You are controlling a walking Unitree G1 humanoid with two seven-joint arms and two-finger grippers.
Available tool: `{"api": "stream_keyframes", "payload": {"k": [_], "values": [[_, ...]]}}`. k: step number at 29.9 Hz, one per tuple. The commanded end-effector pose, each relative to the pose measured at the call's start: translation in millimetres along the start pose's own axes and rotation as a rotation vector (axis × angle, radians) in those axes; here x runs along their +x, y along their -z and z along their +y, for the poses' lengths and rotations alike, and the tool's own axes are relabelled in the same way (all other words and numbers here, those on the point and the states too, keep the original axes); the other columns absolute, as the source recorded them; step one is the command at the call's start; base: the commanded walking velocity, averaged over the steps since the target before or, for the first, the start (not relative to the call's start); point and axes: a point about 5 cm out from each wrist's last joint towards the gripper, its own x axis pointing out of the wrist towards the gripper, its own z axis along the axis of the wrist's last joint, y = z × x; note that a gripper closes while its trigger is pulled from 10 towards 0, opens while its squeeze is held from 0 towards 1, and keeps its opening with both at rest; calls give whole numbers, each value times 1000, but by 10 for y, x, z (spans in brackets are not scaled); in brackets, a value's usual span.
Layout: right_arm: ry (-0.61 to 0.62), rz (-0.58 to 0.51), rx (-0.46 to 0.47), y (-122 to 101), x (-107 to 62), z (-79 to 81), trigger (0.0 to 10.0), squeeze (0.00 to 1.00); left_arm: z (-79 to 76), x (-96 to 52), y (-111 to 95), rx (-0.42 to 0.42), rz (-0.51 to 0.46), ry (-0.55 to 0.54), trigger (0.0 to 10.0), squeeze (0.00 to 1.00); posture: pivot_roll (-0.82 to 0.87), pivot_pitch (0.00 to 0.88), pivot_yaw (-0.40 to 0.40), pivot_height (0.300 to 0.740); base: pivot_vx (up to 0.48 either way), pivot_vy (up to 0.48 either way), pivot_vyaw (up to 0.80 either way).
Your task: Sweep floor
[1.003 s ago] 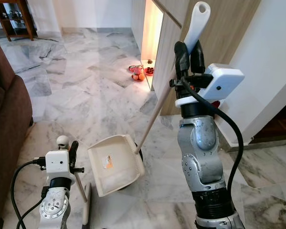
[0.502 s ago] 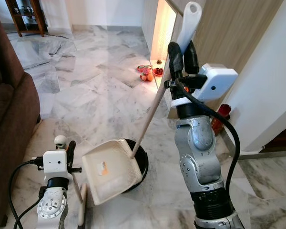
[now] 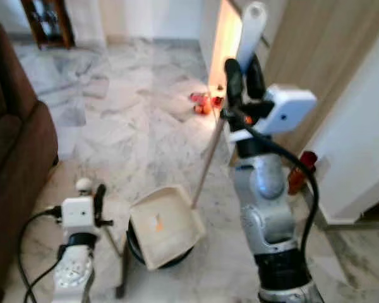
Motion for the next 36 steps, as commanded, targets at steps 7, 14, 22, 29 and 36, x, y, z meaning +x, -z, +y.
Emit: {"api": "stream_keyframes", "payload": {"k": [7, 14, 22, 29, 36], "values": [[32, -77, 24, -153, 48, -46, 10000, 0, -90, 39, -88, -4, -47, 19, 10000, 0, 50, 48, -78, 740, 304, 0, 0], [26, -81, 29, -162, 51, -32, 10000, 0, -85, 47, -94, -3, -53, 11, 10000, 0, 49, 46, -78, 740, 228, 0, 0], [18, -105, 25, -199, 58, 20, 10000, 0, -93, 49, -100, -5, -58, 17, 10000, 0, 47, 43, -78, 740, 0, 0, 0], [-55, -169, 0, -302, 24, 231, 10000, 0, -93, 46, -97, -5, -58, 16, 10000, 0, 45, 47, -74, 740, 0, 0, 0], [-146, -227, -20, -385, -48, 515, 10000, 0, -95, 44, -96, 0, -59, 21, 10000, 0, 43, 50, -71, 740, 0, 0, 0]]}}
